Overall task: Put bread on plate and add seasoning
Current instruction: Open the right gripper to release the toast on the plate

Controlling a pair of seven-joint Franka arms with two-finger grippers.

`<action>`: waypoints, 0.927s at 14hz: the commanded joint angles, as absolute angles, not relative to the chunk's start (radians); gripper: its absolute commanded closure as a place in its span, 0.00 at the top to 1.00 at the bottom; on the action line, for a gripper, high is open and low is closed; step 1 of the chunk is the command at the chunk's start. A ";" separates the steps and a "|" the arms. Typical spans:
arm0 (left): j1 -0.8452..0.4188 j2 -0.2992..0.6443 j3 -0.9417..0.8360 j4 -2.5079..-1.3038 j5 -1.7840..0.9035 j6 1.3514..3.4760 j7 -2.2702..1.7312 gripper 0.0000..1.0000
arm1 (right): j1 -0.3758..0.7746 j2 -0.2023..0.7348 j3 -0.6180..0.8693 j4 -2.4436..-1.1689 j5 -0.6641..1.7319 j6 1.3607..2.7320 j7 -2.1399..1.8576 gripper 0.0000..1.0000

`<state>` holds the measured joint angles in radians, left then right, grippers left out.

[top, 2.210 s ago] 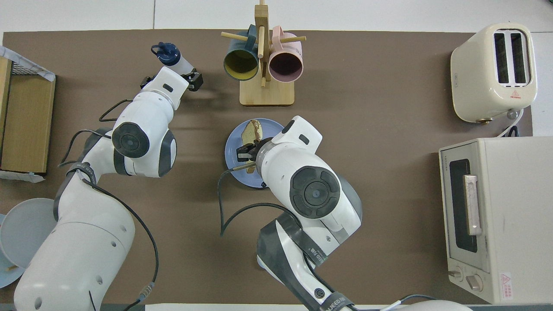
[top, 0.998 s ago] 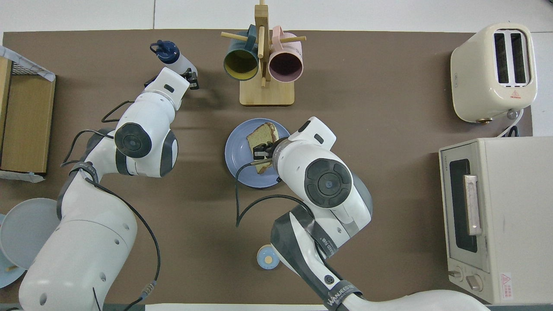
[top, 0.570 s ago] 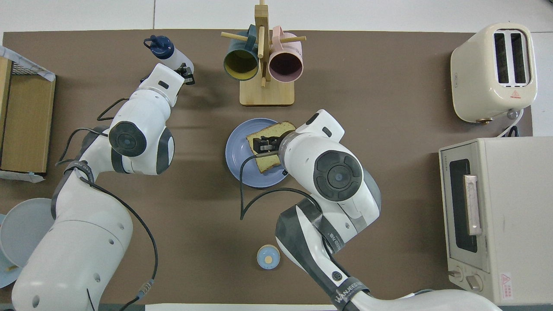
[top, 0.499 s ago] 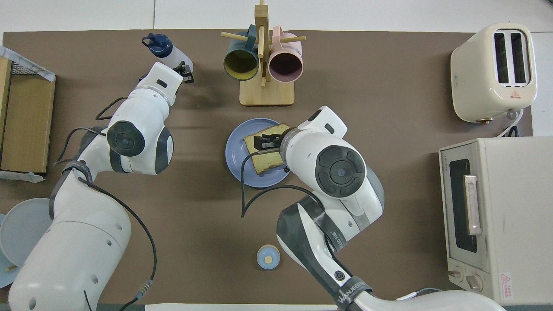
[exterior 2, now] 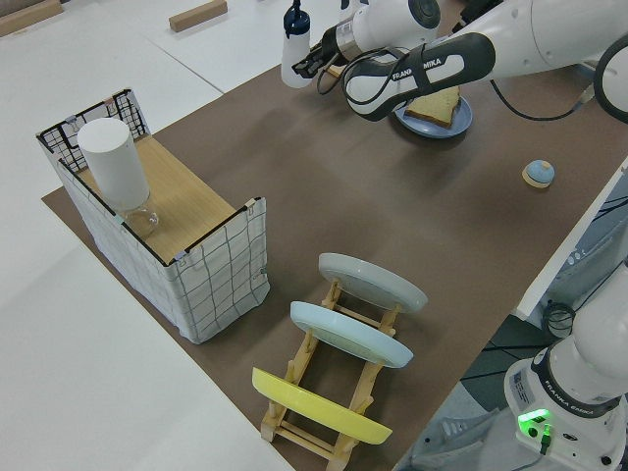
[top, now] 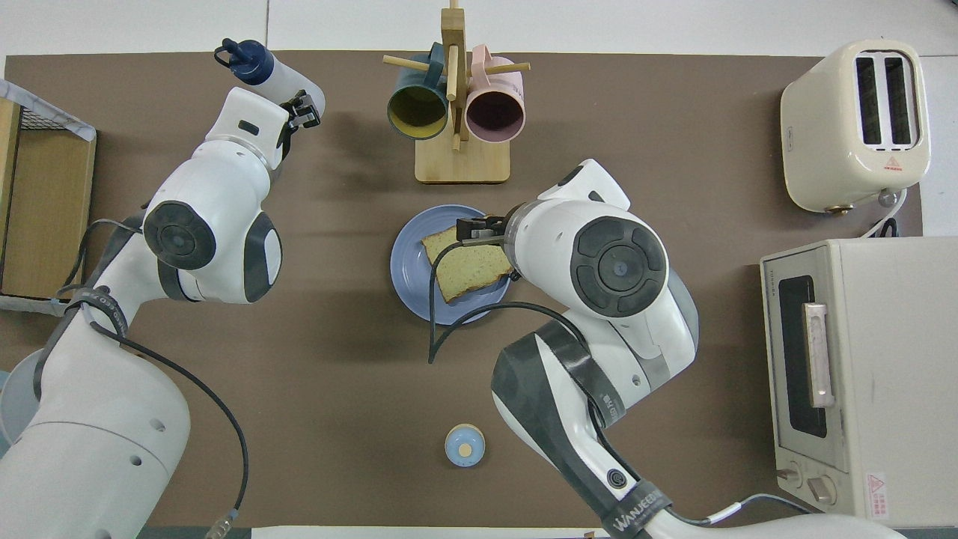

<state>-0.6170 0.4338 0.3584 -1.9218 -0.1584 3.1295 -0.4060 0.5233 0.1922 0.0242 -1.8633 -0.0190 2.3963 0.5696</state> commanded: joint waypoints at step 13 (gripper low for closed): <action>-0.621 0.318 0.367 -2.057 -0.173 3.092 -0.667 0.00 | 0.473 0.180 0.032 -1.703 0.262 2.272 0.577 1.00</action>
<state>-0.6195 0.3601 0.3602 -2.0203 -0.1610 3.1058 -0.6317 0.4949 0.1865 0.0275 -1.7168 0.2183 2.2924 0.5695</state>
